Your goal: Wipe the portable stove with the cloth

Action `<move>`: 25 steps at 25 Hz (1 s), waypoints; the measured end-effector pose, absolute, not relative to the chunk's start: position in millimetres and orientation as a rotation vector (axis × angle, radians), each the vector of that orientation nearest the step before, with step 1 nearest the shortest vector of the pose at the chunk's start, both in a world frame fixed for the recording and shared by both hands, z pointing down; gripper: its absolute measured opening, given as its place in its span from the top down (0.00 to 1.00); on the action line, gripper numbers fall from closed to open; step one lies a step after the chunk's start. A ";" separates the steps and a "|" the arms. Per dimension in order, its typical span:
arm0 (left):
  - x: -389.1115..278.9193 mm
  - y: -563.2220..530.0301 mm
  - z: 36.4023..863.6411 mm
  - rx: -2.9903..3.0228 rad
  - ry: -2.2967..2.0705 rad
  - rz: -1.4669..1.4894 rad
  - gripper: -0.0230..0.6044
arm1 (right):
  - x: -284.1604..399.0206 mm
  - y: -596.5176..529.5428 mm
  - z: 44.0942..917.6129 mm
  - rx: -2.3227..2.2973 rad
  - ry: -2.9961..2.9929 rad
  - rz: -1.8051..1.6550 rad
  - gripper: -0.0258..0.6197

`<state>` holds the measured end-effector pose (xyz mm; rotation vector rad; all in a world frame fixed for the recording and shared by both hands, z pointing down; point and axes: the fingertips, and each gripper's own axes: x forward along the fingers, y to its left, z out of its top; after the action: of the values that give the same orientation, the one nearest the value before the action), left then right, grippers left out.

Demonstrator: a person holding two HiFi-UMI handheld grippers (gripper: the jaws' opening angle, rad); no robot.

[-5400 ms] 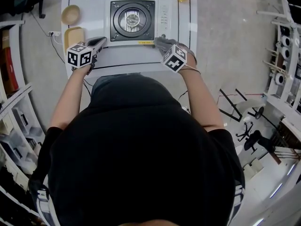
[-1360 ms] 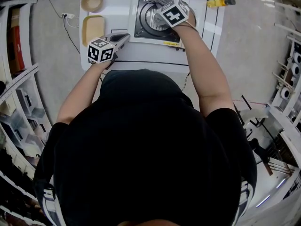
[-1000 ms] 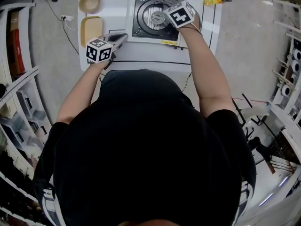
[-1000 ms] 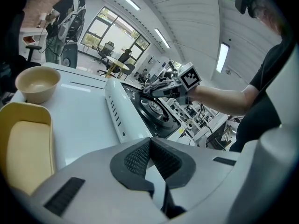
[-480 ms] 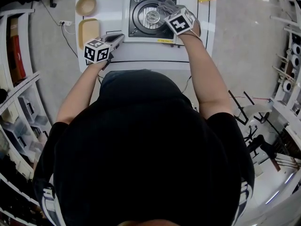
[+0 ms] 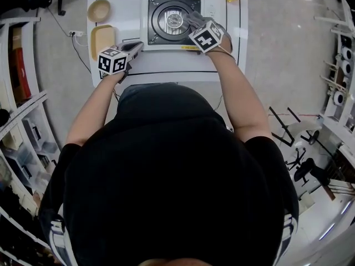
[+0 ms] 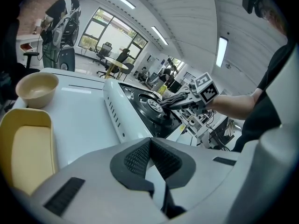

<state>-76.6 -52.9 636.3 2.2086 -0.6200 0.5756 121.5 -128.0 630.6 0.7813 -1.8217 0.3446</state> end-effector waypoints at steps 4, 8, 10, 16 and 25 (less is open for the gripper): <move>-75.7 -50.2 636.0 2.214 -0.615 0.590 0.93 | 118.7 -108.0 629.6 0.756 -1.817 0.352 0.79; -75.8 -47.9 635.1 2.216 -0.622 0.598 0.93 | 112.7 -87.5 630.4 0.717 -1.819 0.345 0.79; -75.0 -46.3 634.2 2.216 -0.627 0.602 0.93 | 109.8 -78.5 630.6 0.695 -1.825 0.346 0.79; -73.7 -41.9 633.3 2.227 -0.630 0.641 0.93 | 103.1 -66.1 627.6 0.666 -1.846 0.356 0.79; -71.7 -35.5 631.1 2.228 -0.645 0.731 0.93 | 107.3 -64.5 615.4 0.699 -1.868 0.325 0.79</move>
<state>-71.7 -35.5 631.1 2.2283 -0.6454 0.7308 107.3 -64.5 615.4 0.6986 -1.8681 0.3247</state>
